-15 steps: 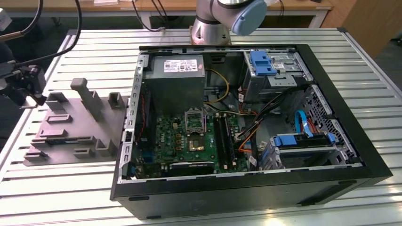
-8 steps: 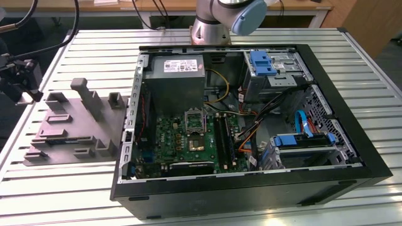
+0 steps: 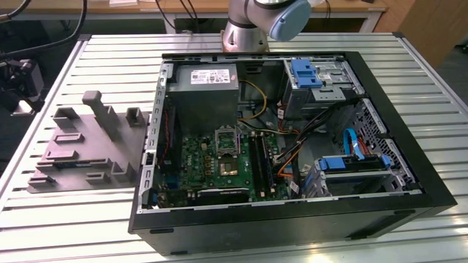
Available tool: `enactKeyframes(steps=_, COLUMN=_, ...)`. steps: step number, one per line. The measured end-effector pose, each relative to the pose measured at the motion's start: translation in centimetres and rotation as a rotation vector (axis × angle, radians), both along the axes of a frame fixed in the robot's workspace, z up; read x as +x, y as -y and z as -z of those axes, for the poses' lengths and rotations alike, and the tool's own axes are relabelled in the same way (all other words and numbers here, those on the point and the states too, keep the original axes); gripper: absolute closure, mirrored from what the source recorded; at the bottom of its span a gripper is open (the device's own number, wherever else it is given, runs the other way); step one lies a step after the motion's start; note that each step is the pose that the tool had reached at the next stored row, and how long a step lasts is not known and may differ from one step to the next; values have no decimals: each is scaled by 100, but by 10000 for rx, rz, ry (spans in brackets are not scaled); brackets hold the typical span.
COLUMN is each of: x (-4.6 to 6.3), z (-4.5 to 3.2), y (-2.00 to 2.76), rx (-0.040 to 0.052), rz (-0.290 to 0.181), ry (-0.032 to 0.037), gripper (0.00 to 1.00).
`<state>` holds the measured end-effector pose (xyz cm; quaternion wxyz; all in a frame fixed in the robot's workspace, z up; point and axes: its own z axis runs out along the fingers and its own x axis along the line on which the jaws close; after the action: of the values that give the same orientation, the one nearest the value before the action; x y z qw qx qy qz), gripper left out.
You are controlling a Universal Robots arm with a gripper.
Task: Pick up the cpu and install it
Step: 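Pick up the cpu and move it towards the insertion slot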
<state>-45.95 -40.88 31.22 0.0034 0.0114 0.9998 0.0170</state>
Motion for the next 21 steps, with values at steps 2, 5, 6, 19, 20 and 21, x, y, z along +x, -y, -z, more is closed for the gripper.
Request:
enactKeyframes(steps=2, x=0, z=-55, y=0, rx=0, rz=0, ry=3, gripper=53)
enactKeyframes(steps=5, x=0, z=-134, y=0, rx=0, rz=0, ry=11, gripper=53)
enactKeyframes(steps=6, x=0, z=-164, y=0, rx=0, rz=0, ry=14, gripper=53)
enactKeyframes(steps=19, x=-1, z=-506, y=0, rx=0, rz=0, ry=44, gripper=53)
enactKeyframes(steps=20, x=-1, z=-534, y=0, rx=1, rz=0, ry=46, gripper=53)
enactKeyframes(steps=21, x=-1, z=-559, y=0, rx=0, rz=1, ry=47, gripper=53)
